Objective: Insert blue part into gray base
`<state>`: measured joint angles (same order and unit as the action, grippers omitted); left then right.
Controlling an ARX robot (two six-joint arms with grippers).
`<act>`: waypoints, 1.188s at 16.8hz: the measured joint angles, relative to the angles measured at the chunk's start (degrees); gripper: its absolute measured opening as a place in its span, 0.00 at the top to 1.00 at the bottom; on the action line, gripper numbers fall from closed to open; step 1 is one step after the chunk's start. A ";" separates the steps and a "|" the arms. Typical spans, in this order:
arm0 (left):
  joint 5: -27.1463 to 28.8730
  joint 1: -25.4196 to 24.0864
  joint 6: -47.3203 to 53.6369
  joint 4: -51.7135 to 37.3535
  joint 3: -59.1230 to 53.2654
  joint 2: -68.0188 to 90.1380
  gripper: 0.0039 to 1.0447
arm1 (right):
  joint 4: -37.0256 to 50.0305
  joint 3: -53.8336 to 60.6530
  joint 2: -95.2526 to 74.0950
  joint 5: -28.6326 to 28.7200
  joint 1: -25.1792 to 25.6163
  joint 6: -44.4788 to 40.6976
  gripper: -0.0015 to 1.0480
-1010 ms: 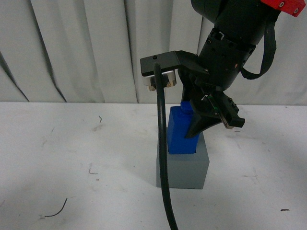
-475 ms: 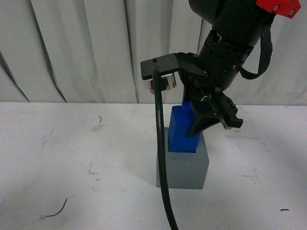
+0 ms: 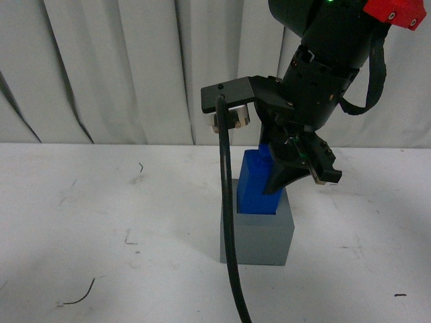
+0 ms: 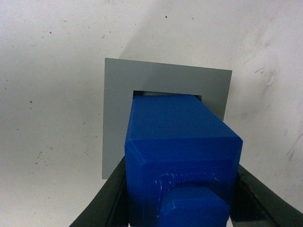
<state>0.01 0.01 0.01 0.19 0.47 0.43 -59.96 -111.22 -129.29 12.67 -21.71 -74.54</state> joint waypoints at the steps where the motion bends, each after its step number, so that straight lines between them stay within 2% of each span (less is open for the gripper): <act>1: 0.00 0.00 0.00 0.00 0.00 0.00 0.06 | -0.39 -0.48 -0.48 -0.61 -0.07 0.20 0.55; 6: -0.02 0.00 0.00 -0.02 0.00 0.00 0.06 | 0.68 -0.50 -0.79 -1.51 -0.85 0.13 0.54; 7: -0.02 0.00 0.00 -0.02 0.00 0.00 0.06 | 1.46 0.17 -0.87 -2.19 -0.81 -0.92 0.22; 8: 0.00 0.00 0.00 -0.02 0.00 0.00 0.06 | 2.56 0.17 -0.85 -0.61 -0.79 -0.94 0.04; 9: 0.00 0.00 0.00 -0.02 0.00 0.00 0.06 | 3.15 0.20 -0.83 -0.07 -0.81 -0.92 0.07; 12: 0.00 0.00 -0.02 -0.02 0.00 0.00 0.06 | 4.94 2.67 1.55 3.74 -0.42 0.72 0.06; 15: 0.00 0.00 0.00 0.00 0.00 0.00 0.06 | 9.66 7.06 7.45 10.36 2.21 2.91 0.06; 18: 0.00 0.00 0.00 0.00 0.00 0.00 0.06 | 23.93 16.31 15.82 20.15 4.90 8.66 0.06; 20: -0.02 0.00 0.00 -0.02 0.00 0.00 0.06 | 42.05 26.38 22.97 22.82 4.83 16.11 0.06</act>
<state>-0.01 0.01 0.01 0.16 0.47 0.43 -17.91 -84.84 -106.32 35.48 -16.88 -58.43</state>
